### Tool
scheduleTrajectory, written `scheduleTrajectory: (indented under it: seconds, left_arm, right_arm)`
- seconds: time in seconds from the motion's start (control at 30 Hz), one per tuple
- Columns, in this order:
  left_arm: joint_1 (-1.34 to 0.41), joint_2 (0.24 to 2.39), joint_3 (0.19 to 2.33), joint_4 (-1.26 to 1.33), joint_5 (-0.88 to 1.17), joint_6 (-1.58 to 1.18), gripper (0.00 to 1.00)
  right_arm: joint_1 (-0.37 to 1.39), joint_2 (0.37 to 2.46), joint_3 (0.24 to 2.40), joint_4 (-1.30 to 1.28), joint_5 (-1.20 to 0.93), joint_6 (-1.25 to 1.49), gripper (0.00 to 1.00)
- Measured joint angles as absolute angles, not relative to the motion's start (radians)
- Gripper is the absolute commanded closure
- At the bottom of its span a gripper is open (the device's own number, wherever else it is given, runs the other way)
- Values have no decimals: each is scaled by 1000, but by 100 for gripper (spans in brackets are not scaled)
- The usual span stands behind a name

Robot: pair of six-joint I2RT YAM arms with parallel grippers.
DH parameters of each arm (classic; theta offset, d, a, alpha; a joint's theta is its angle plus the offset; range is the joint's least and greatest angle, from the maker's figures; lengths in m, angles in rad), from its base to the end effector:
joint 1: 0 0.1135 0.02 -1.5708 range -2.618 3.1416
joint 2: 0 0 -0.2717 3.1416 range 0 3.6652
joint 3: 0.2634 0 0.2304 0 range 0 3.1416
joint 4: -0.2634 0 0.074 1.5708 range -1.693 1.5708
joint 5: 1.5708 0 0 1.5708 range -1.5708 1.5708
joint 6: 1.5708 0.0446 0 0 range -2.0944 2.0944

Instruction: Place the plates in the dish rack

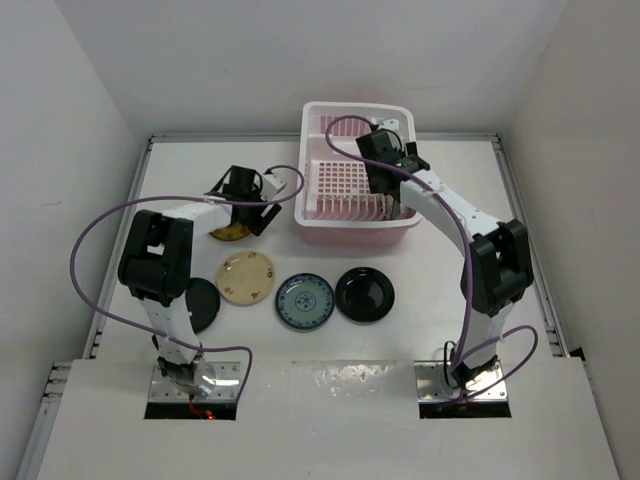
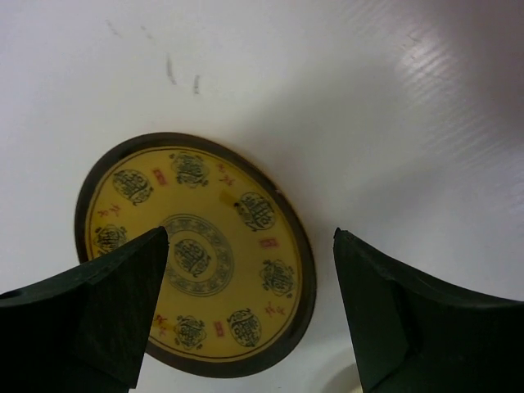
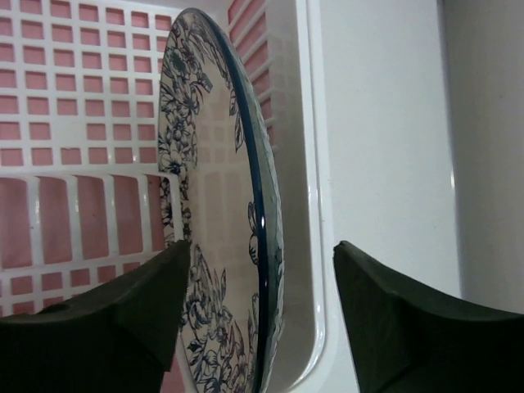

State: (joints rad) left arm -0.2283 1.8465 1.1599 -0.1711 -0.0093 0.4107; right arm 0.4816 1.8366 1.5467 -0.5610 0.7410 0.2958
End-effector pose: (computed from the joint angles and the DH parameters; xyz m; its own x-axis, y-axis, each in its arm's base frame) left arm 0.3718 -0.0860 0.1906 -0.5875 0.5464 -0.5970 0.4962 0.8259 0.2676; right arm 0.3615 0.1550 0.2892 -0.6221 -0.0824 -0.7786 0.2447 0.9242 -0.2933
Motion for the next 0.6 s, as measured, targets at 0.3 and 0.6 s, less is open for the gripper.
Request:
scheduleTrajectory:
  seconds: [0.3,0.6]
  left_arm:
    - [-308,1917,1170,-155,-168,411,61]
    - [-319,1937,1171,-147,-268,367,100]
  right_arm:
    - [476,1765,1558,-548,642,286,22]
    - [472,1682,1568,-495,565,254,18]
